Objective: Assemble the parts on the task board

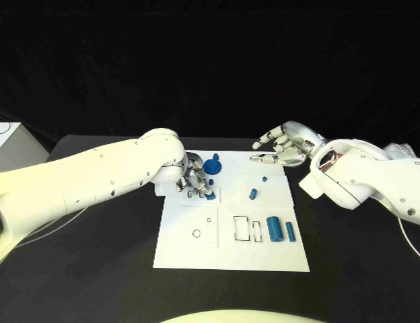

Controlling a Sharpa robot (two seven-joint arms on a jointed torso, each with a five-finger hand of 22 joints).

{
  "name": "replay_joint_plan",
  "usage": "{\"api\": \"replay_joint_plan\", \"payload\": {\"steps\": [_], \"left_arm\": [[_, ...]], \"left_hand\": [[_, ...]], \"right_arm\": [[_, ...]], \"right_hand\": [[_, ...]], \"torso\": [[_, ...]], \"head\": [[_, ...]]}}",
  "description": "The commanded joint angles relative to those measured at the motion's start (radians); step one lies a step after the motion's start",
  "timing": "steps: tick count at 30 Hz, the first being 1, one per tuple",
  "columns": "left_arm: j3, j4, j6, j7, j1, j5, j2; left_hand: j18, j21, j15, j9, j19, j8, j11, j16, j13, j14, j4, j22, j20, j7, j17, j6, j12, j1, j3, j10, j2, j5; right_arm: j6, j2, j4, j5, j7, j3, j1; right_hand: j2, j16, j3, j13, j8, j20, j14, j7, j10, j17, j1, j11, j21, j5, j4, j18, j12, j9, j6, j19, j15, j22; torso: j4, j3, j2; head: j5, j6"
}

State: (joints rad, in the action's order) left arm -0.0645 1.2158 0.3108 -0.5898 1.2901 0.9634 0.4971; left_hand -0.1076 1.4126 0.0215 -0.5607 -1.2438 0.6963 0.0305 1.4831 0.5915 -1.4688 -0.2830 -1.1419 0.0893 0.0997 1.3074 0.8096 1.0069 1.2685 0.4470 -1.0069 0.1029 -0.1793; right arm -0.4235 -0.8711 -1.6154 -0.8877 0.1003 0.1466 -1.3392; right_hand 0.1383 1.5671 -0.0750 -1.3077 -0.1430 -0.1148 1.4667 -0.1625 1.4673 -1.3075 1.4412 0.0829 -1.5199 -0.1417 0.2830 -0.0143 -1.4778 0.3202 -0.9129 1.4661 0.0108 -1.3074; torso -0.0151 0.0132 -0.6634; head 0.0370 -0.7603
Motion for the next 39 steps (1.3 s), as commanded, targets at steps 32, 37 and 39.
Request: {"api": "replay_joint_plan", "payload": {"steps": [32,37,39], "left_arm": [[0.007,0.046,-0.098,0.033,0.000,-0.016,0.063],[0.009,0.077,-0.135,0.047,-0.001,-0.045,0.112],[0.010,0.093,-0.155,0.059,-0.001,-0.067,0.136]], "left_hand": [[0.021,0.018,0.014,-0.032,-0.031,-0.002,-0.008,0.016,0.068,-0.045,-0.009,-0.028,-0.010,-0.007,0.108,0.033,0.048,-0.201,-0.083,-0.068,0.008,0.004],[0.017,0.009,0.012,-0.031,-0.014,-0.010,-0.005,0.004,0.046,-0.035,-0.008,-0.006,-0.010,-0.004,0.086,0.022,0.030,-0.193,-0.085,-0.050,0.007,0.001],[0.013,0.001,0.010,-0.032,-0.001,-0.016,-0.003,-0.006,0.027,-0.028,-0.007,0.012,-0.009,-0.001,0.069,0.015,0.016,-0.181,-0.085,-0.034,0.006,-0.001]], "right_arm": [[0.041,0.063,0.035,-0.267,-0.022,0.008,0.051],[0.036,0.101,0.051,-0.390,-0.034,0.009,0.072],[0.032,0.120,0.061,-0.438,-0.031,0.010,0.082]], "right_hand": [[0.006,0.002,-0.059,-0.185,-0.023,0.010,0.103,0.003,0.025,-0.259,0.097,-0.008,0.016,0.009,-0.055,-0.003,0.003,0.003,-0.018,0.071,-0.009,-0.215],[0.010,0.001,-0.083,-0.184,-0.027,0.011,0.103,0.005,0.024,-0.257,0.111,-0.010,0.022,0.013,-0.064,-0.005,0.004,0.002,-0.032,0.068,-0.011,-0.211],[0.010,0.001,-0.088,-0.184,-0.029,0.012,0.102,0.006,0.024,-0.257,0.112,-0.011,0.023,0.014,-0.065,-0.005,0.005,0.002,-0.037,0.068,-0.012,-0.210]], "torso": [[-0.0025,-0.0008,-0.002],[0.0005,0.0002,-0.003],[-0.0007,0.0008,-0.002]], "head": [[-0.004,0.004],[-0.004,0.004],[-0.006,0.002]]}}
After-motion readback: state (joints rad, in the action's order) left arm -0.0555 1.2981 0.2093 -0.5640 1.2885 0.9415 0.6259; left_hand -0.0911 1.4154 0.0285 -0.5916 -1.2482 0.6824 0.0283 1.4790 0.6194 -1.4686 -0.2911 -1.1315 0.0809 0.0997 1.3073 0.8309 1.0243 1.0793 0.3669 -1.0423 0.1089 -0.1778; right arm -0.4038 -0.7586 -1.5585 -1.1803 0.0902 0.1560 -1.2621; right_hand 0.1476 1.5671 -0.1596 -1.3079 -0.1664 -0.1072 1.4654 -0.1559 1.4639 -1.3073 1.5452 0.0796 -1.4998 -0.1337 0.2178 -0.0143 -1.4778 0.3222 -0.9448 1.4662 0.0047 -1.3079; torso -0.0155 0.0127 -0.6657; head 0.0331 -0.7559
